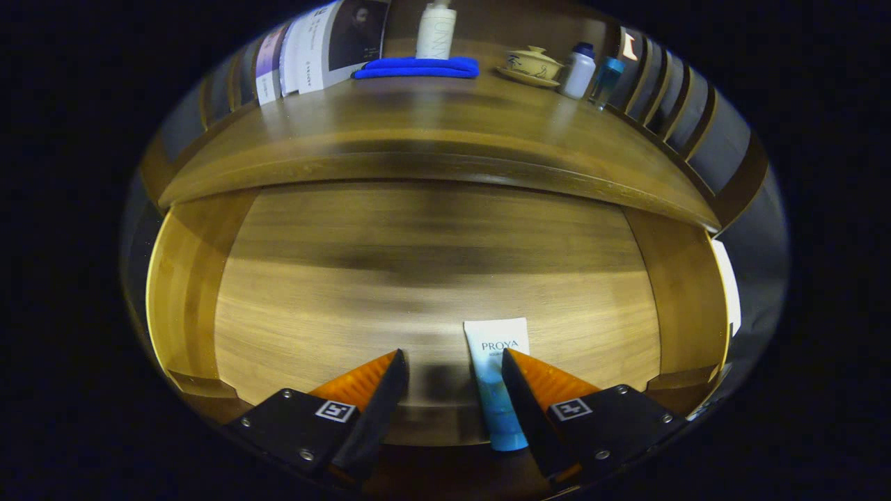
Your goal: Pull open the drawer, take out the items inside it, and place them on the countertop above the cabinet.
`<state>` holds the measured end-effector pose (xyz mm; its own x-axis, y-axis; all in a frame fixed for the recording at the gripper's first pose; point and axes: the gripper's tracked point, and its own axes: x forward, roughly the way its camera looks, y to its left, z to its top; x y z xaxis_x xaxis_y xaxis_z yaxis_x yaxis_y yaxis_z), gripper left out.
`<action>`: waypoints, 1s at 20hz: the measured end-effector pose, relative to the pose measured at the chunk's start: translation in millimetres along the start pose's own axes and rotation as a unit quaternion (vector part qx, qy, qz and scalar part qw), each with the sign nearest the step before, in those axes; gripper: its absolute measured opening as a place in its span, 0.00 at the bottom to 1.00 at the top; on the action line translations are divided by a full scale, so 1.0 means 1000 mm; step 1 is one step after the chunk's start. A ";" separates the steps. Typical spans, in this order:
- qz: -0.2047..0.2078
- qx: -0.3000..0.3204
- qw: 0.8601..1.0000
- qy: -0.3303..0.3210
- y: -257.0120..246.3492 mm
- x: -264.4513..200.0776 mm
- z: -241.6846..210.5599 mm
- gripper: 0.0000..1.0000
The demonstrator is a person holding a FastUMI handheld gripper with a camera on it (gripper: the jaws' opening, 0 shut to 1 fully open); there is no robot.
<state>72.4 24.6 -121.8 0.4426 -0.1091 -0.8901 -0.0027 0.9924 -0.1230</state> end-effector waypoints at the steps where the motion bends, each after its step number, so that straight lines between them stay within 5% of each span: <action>1: -0.005 -0.011 1.000 0.001 -0.003 0.000 0.000 0.82; 3: -0.015 -0.020 1.000 0.010 -0.008 0.000 -0.005 0.71; 9: -0.015 0.004 1.000 0.014 -0.019 -0.001 -0.001 0.69; 15: 0.005 0.046 0.999 0.016 -0.021 -0.001 0.004 0.55; 17: 0.002 0.051 0.998 0.021 -0.024 -0.004 0.003 0.60; 20: -0.003 0.076 0.996 0.036 -0.028 -0.006 -0.001 0.80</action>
<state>68.7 -2.9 -113.8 0.3761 -0.1125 -0.9197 0.1371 0.9884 -0.0648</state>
